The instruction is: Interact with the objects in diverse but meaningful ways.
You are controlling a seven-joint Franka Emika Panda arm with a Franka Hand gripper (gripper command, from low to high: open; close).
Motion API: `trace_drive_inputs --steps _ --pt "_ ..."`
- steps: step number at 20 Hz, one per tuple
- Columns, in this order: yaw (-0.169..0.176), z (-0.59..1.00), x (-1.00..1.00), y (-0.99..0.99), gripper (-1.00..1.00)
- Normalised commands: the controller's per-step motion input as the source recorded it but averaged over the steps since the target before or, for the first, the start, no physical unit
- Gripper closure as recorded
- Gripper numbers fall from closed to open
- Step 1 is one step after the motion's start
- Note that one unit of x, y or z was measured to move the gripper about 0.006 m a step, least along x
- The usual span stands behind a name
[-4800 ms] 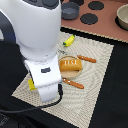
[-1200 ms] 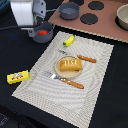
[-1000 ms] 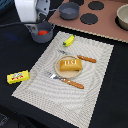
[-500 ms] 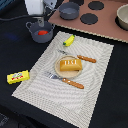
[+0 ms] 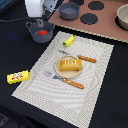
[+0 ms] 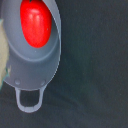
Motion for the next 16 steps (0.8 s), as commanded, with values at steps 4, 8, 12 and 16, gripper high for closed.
trace_drive_inputs --steps 4,8,12,16 --pt "-0.085 -0.36 -0.36 0.00 -1.00" --pt "-0.089 -0.39 -0.29 0.00 -1.00" --pt "-0.093 -0.41 -0.30 -0.03 -1.00" --pt "-0.097 -0.38 -0.30 -0.04 -1.00"
